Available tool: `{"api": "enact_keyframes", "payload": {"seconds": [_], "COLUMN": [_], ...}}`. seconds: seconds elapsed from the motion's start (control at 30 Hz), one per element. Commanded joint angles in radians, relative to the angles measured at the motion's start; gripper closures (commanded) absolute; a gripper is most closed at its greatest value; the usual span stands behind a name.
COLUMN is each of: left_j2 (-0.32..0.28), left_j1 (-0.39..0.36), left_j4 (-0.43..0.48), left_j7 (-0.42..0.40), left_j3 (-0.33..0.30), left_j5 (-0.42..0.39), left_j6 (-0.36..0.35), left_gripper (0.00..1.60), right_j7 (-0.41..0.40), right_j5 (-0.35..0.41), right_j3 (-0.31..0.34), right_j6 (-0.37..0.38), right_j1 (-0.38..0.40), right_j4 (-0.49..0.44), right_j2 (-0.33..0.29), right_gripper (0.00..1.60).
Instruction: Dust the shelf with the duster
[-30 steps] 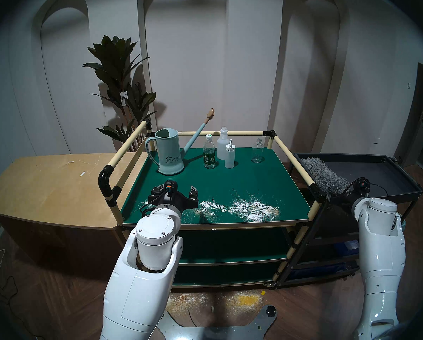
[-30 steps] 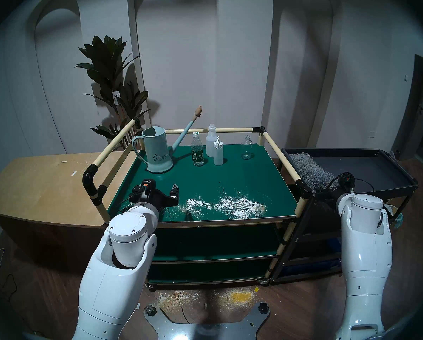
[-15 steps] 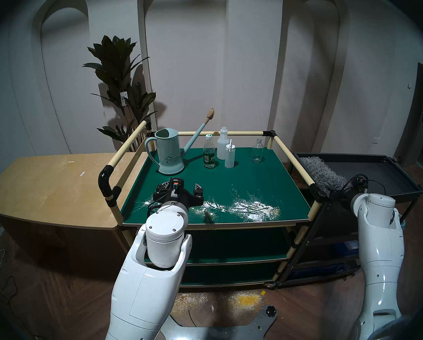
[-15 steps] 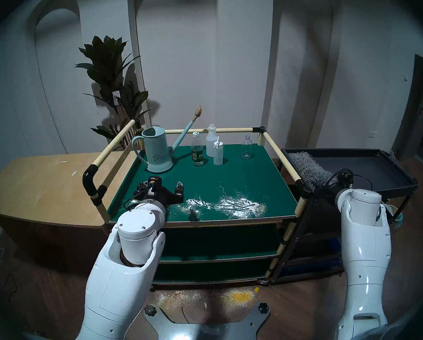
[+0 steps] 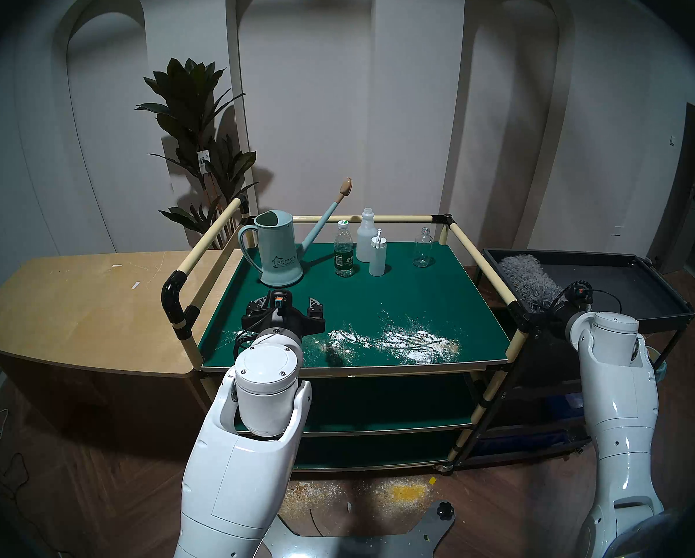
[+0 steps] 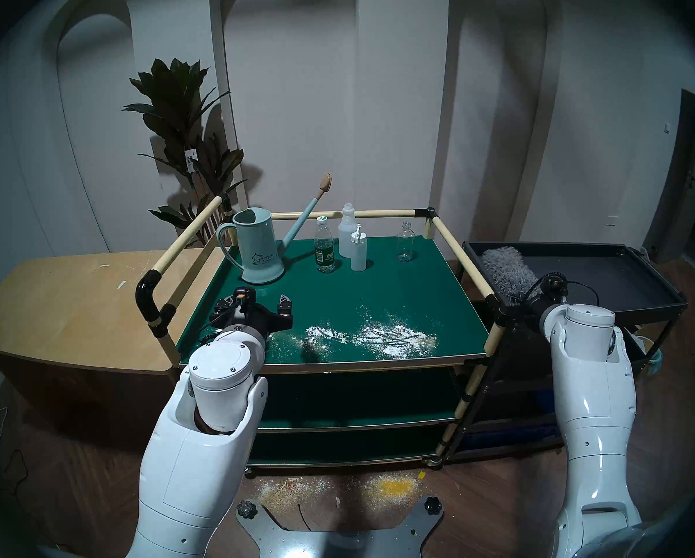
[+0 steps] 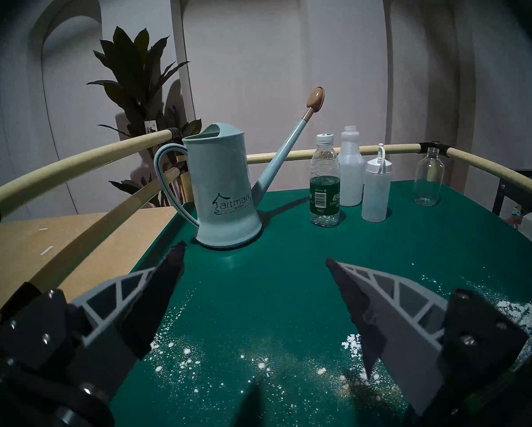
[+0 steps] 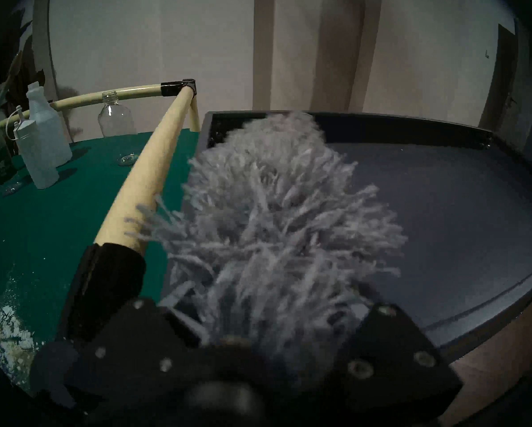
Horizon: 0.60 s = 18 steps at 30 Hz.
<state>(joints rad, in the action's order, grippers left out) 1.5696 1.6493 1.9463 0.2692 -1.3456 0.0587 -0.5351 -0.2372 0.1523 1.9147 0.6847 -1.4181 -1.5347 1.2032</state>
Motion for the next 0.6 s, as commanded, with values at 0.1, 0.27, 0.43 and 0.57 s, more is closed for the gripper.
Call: {"api": "enact_keyframes", "payload": {"seconds": [0.1, 0.27, 0.43, 0.57], "left_j2": [0.004, 0.001, -0.004, -0.006], "left_j1": [0.001, 0.002, 0.001, -0.003], "left_j4": [0.027, 0.029, 0.031, 0.027], "left_j7": [0.0, -0.003, -0.009, -0.016], "left_j3": [-0.009, -0.01, -0.011, -0.01], "left_j5": [-0.012, -0.017, -0.024, -0.027], "left_j6": [0.018, 0.017, 0.016, 0.016], "left_gripper": [0.0, 0.0, 0.0, 0.0], "right_j7": [-0.006, -0.007, -0.007, -0.002], "right_j5": [0.002, 0.012, 0.024, 0.027], "right_j3": [-0.013, 0.007, 0.037, 0.06], "right_j6": [0.005, 0.016, 0.038, 0.044], "right_j1": [-0.015, -0.021, -0.024, -0.024], "right_j4": [-0.027, -0.062, -0.108, -0.128], "right_j2": [0.012, 0.012, 0.008, 0.008], "right_gripper": [1.6, 1.6, 1.6, 1.6]}}
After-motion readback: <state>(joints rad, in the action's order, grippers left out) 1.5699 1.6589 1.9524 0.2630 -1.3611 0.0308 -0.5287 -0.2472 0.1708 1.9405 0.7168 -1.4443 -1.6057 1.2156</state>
